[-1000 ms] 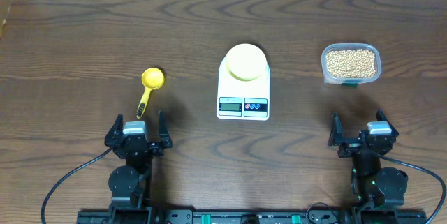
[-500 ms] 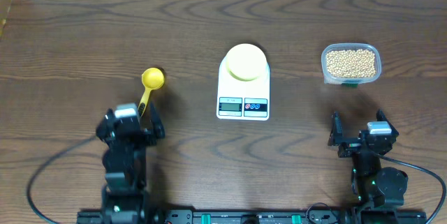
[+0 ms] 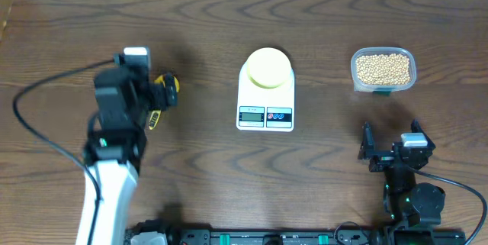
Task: Scoop item into bowl and weigh 50g on scale
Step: 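Reach the left gripper to the yellow scoop and grasp its bowl rim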
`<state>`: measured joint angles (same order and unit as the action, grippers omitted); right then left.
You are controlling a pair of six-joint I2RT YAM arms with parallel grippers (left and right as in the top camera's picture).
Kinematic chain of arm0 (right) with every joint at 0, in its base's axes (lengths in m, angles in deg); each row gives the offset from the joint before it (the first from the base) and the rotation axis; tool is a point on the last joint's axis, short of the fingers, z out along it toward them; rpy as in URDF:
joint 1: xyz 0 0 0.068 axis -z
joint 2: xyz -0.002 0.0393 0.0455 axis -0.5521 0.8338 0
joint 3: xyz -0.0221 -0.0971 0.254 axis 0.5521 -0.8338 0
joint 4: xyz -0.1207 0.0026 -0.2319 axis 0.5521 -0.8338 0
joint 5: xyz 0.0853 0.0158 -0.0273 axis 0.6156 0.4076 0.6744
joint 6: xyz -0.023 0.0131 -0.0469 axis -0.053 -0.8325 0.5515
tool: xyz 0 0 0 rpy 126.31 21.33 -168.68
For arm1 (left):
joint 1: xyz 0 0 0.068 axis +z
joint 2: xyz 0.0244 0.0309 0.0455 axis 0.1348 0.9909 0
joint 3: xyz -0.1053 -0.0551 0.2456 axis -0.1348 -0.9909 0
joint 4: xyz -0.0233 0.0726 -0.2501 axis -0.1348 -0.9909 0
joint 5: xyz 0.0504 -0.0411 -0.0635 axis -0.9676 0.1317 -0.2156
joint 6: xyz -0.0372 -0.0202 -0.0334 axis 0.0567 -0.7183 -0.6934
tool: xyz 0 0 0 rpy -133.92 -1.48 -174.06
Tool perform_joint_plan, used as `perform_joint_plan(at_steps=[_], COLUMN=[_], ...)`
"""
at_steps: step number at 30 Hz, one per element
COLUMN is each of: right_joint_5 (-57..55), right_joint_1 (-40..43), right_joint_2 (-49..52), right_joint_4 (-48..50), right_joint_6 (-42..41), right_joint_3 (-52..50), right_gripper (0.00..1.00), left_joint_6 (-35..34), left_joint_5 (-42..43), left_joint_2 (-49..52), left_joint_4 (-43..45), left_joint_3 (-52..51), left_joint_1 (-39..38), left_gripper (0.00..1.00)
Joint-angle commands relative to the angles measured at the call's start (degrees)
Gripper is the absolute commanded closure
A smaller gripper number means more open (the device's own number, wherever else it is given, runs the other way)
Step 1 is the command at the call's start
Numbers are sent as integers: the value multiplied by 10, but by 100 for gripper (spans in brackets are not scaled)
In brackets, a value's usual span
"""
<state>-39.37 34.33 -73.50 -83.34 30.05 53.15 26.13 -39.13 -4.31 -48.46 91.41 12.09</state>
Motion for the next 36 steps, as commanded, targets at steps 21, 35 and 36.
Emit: perform_joint_plan(at_steps=[21,35,36], right_joint_5=[-4,-4,-4], right_joint_1=[-5,-5,-5], right_joint_2=[-3,-3,-3], right_joint_4=[-3,-3,-3], right_joint_6=[5,5,5], right_joint_3=[-1,-1,-1], right_gripper=[1,1,1], left_joint_6=[8,8,8], left_joint_5=[170,145,144], left_joint_2=[292,396,398], left_joint_4=[74,113,112], left_joint_3=[72,72,71], left_joint_1=[129,127,124], left_gripper=[18,33,33])
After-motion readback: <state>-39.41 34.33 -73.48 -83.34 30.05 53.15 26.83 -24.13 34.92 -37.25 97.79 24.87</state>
